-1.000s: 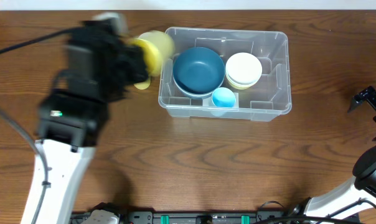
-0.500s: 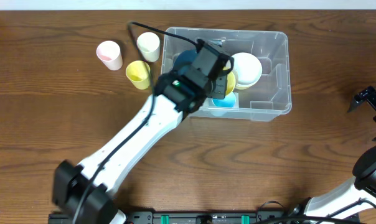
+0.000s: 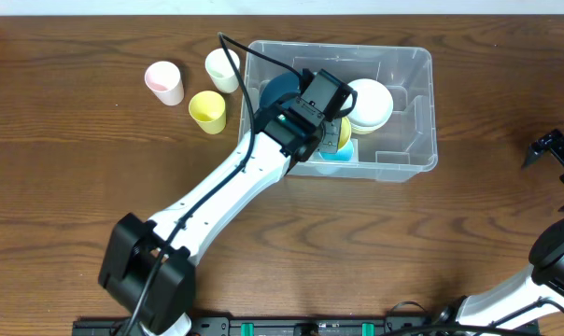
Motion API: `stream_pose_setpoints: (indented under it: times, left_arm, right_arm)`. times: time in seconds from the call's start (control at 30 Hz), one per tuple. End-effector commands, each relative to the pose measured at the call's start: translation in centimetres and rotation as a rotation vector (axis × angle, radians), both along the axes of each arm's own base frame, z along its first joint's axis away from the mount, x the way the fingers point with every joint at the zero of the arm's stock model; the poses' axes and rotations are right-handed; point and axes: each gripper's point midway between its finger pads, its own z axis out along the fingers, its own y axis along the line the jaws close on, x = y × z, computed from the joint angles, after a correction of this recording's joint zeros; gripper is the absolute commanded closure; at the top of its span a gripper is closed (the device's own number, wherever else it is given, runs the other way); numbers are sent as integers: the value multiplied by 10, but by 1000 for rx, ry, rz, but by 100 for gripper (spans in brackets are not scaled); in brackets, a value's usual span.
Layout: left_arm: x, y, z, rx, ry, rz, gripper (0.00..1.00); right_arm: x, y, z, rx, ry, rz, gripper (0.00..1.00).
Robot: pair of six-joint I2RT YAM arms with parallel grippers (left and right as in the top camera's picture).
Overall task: Pack container
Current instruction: 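Carry the yellow cup into the bin and release it, then withdraw the left gripper from the bin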
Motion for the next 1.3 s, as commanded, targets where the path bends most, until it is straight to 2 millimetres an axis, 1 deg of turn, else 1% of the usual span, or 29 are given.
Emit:
stream_pose_setpoints:
  times: [0.0,0.13,0.2,0.23,0.3,0.57,0.6,0.63,0.77,0.8,0.87,0.93,0.97,1.03,1.07,1.13,1.17,1.23,1.27]
  left_arm:
    - [1,4,-20,57,28,-6,93]
    - [-1,5,-29,75,50,-6,93]
    - [-1,5,-29,76,51,-6,92]
    - [-1,5,-29,76,51,-6,89]
    - [-2,6,-30,82,53,-12,88]
    - [-9,12,-36,115,84,-24,88]
    - [-9,12,-36,115,84,-24,84]
    - [-9,12,-36,115,83,-24,83]
    - [-6,14,-35,120,74,-34,69]
    - [-3,16,-32,122,66,-41,67]
    - [3,22,-18,106,47,-24,62]
    - [11,31,7,77,9,4,60]
    - [16,36,22,59,-14,19,59]
    - [26,52,62,11,-85,64,51]
    - [30,64,83,-14,-123,93,49]
    - [36,89,116,-52,-187,150,47]
    - [39,106,131,-69,-221,187,45]
    - [42,140,150,-83,-263,262,42]
    - [44,158,155,-82,-272,303,42]
  right_arm:
    - [-3,-2,7,-17,-16,-25,1]
    - [-3,-2,7,-17,-16,-25,1]
    - [-3,-2,7,-17,-16,-25,1]
    - [-3,-2,7,-17,-16,-25,1]
    - [-3,-2,7,-17,-16,-25,1]
    - [-3,-2,7,-17,-16,-25,1]
    - [-3,-2,7,-17,-16,-25,1]
    - [-3,-2,7,-17,-16,-25,1]
    - [-3,-2,7,-17,-16,-25,1]
    - [-3,-2,7,-17,-16,-25,1]
    - [-3,-2,7,-17,-16,-25,1]
    - [-3,-2,7,-17,-16,-25,1]
    - [-3,-2,7,-17,-16,-25,1]
    - [-3,-2,7,-17,-16,-25,1]
    - [-3,-2,7,-17,-16,-25,1]
    - [-3,-2,7,-17,-16,-25,1]
    - [-3,-2,7,-17,-16,-25,1]
    - [-3,-2,7,-17,-16,-25,1]
    - [-3,-2,7,-17,-16,-25,1]
